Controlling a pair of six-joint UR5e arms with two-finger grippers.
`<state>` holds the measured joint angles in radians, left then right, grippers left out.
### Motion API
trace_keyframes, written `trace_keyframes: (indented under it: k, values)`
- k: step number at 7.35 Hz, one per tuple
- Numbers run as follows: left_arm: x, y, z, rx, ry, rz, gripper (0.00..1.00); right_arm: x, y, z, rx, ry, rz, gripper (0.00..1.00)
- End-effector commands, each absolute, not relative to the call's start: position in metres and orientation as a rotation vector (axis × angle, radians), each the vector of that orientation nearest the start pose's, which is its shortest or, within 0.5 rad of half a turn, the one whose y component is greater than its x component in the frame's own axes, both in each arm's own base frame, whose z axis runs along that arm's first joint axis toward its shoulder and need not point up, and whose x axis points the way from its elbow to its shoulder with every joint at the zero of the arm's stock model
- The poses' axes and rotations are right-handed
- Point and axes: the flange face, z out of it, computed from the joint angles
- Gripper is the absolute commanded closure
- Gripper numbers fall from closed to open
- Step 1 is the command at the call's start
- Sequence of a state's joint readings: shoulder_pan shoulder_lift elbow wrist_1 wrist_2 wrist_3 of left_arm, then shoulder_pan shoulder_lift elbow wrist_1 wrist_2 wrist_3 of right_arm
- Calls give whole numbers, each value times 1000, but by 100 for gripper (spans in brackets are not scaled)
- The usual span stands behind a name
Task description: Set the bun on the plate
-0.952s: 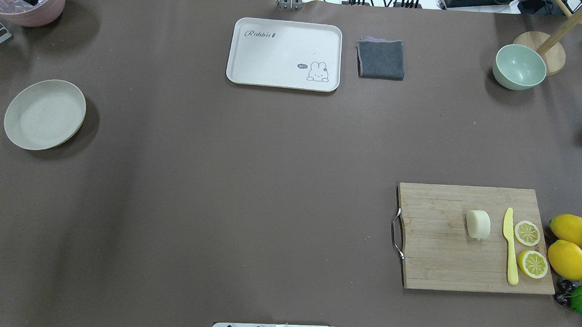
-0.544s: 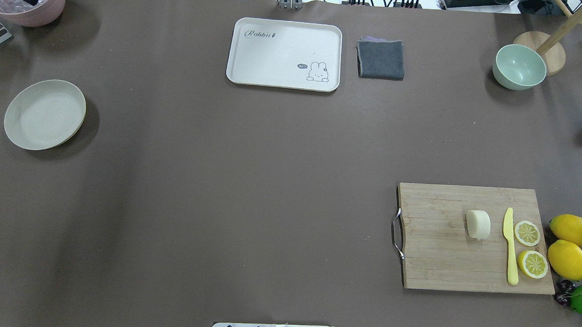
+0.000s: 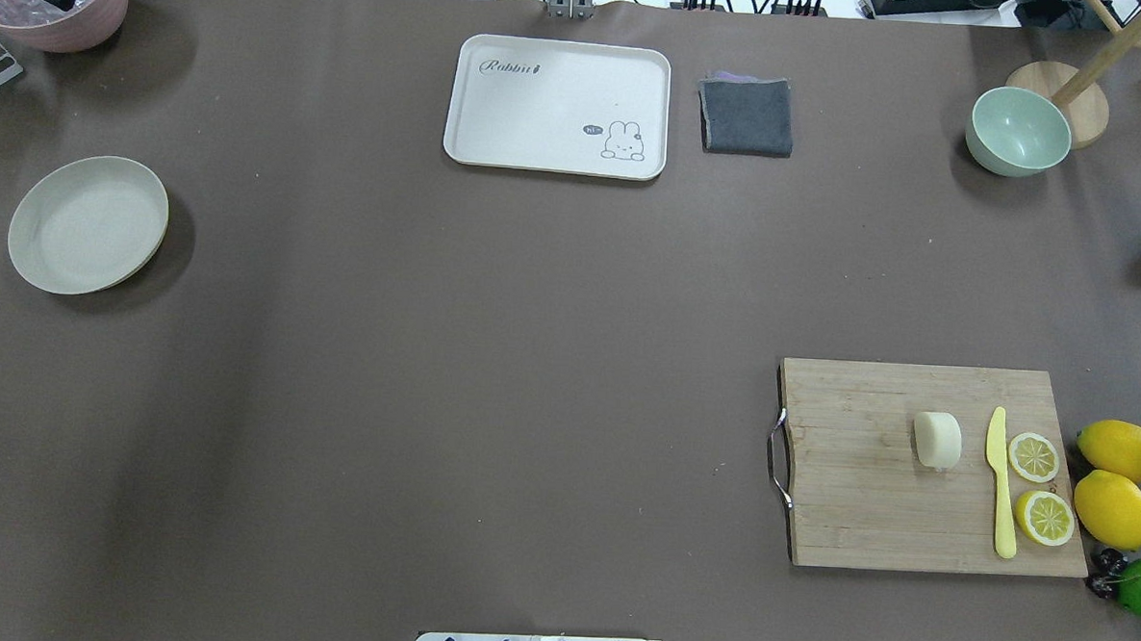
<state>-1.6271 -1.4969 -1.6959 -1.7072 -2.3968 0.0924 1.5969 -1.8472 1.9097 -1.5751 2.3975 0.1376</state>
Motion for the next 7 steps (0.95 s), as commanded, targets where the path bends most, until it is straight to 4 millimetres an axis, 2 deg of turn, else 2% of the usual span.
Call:
trace_keyframes:
  k: [1,2,3,5,7]
  values:
    - [-83,-476,603,307,801,150,2,70,-387,599,31,-827,124,0]
    - [-84,-489,595,369,793,177,2,72,-390,593,44,-829,125,0]
    - [-84,-491,604,361,796,172,2,76,-390,594,47,-829,137,0]
    - [-83,-490,605,373,802,186,2,82,-394,584,86,-835,123,0]
    - [-83,-492,602,411,797,203,2,81,-393,595,185,-838,77,0]
